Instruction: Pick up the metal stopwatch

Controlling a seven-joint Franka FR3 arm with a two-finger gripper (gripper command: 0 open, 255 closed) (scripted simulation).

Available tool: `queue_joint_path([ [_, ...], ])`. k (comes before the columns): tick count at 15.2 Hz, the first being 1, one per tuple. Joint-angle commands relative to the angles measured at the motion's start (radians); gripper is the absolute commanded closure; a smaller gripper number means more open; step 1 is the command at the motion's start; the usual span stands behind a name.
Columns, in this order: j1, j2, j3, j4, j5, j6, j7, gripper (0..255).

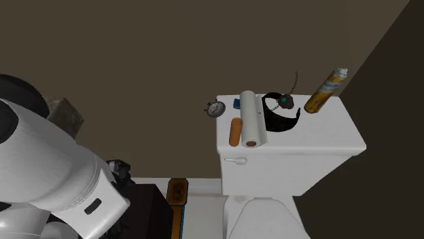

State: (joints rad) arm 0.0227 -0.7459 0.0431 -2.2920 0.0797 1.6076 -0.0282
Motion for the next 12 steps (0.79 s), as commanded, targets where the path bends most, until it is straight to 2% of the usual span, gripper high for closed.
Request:
queue_joint_path([
  [1, 0.000, 0.000, 0.000, 0.000, 0.000, 0.000, 0.000, 0],
  [7, 0.022, 0.067, 0.132, -0.010, 0.059, 0.152, 0.155, 0],
  [12, 0.025, 0.160, 0.245, 0.021, 0.077, 0.276, 0.287, 0],
])
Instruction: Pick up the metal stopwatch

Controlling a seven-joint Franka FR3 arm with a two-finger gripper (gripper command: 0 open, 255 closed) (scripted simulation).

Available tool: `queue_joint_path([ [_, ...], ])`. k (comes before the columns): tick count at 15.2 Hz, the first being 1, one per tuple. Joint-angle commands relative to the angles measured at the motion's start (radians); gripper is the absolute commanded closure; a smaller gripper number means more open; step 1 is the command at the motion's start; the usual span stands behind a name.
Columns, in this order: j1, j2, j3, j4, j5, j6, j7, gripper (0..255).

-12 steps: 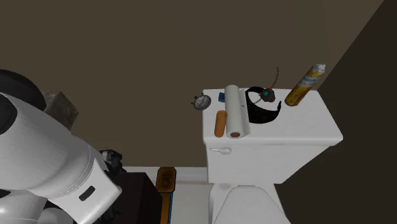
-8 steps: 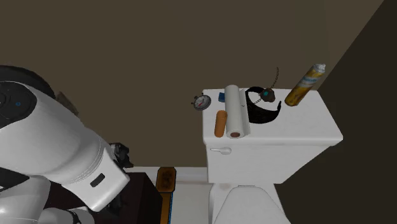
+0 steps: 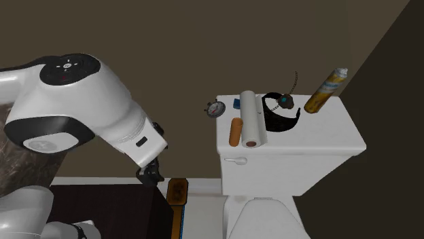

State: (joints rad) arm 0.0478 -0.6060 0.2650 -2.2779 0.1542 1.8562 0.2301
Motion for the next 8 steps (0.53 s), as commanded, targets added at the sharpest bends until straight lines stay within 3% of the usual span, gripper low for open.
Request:
queue_joint_path([
  [1, -0.001, 0.043, 0.046, 0.018, 0.001, 0.052, 0.056, 0],
  [8, -0.033, 0.231, 0.215, 0.133, -0.064, 0.198, 0.267, 0],
])
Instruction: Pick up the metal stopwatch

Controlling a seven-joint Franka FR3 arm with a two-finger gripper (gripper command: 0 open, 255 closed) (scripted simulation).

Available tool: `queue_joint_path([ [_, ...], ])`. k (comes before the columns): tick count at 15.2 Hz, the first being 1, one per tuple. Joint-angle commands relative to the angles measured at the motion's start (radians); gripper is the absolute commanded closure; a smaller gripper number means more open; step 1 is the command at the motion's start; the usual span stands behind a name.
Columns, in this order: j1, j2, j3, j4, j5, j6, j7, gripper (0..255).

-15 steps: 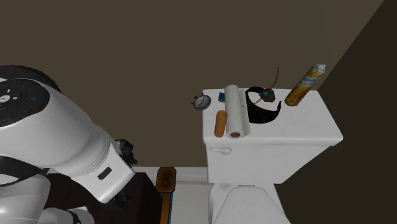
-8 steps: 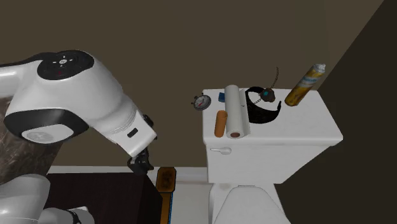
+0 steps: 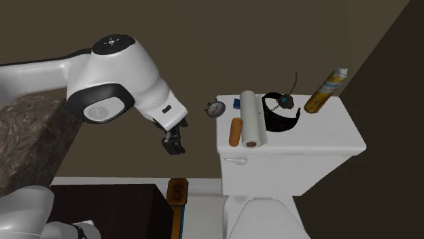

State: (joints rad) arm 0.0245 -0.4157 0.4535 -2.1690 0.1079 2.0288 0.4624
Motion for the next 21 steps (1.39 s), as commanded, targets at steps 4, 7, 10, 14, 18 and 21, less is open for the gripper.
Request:
queue_joint_path([
  [4, -0.037, 0.175, 0.125, 0.124, -0.117, 0.084, 0.181, 0],
  [7, -0.051, 0.294, 0.196, 0.217, -0.230, 0.106, 0.307, 0],
  [10, -0.040, 0.430, 0.249, 0.329, -0.375, 0.102, 0.442, 0],
  [14, 0.039, 0.624, 0.265, 0.510, -0.579, 0.054, 0.603, 0],
  [18, 0.082, 0.687, 0.249, 0.553, -0.642, 0.055, 0.652, 0],
  [21, 0.081, 0.693, 0.244, 0.520, -0.654, 0.089, 0.668, 0],
])
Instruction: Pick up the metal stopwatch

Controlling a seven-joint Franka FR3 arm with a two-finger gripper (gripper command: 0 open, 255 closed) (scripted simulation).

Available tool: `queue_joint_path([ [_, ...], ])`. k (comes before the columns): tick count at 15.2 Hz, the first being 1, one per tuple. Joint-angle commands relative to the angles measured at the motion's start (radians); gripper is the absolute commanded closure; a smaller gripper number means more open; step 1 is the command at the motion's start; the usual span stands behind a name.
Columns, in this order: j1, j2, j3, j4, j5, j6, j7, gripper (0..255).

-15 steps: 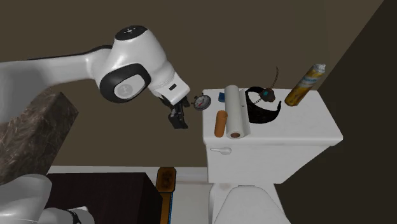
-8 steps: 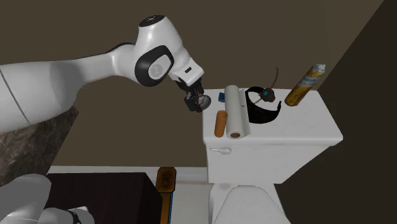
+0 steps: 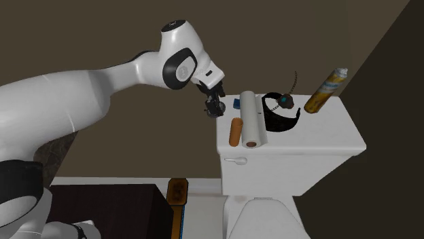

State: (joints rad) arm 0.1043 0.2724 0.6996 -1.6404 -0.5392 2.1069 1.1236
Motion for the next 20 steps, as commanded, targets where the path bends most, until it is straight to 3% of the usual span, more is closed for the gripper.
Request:
queue_joint_path([
  [1, 0.001, 0.007, -0.004, -0.019, -0.011, 0.022, 0.013, 0],
  [4, 0.001, 0.011, -0.007, -0.035, -0.019, 0.040, 0.022, 0],
  [5, 0.000, 0.009, -0.007, -0.038, -0.018, 0.042, 0.022, 255],
  [14, 0.001, 0.011, -0.007, -0.034, -0.019, 0.040, 0.022, 255],
  [20, 0.003, -0.001, 0.003, 0.029, 0.007, -0.028, -0.012, 255],
])
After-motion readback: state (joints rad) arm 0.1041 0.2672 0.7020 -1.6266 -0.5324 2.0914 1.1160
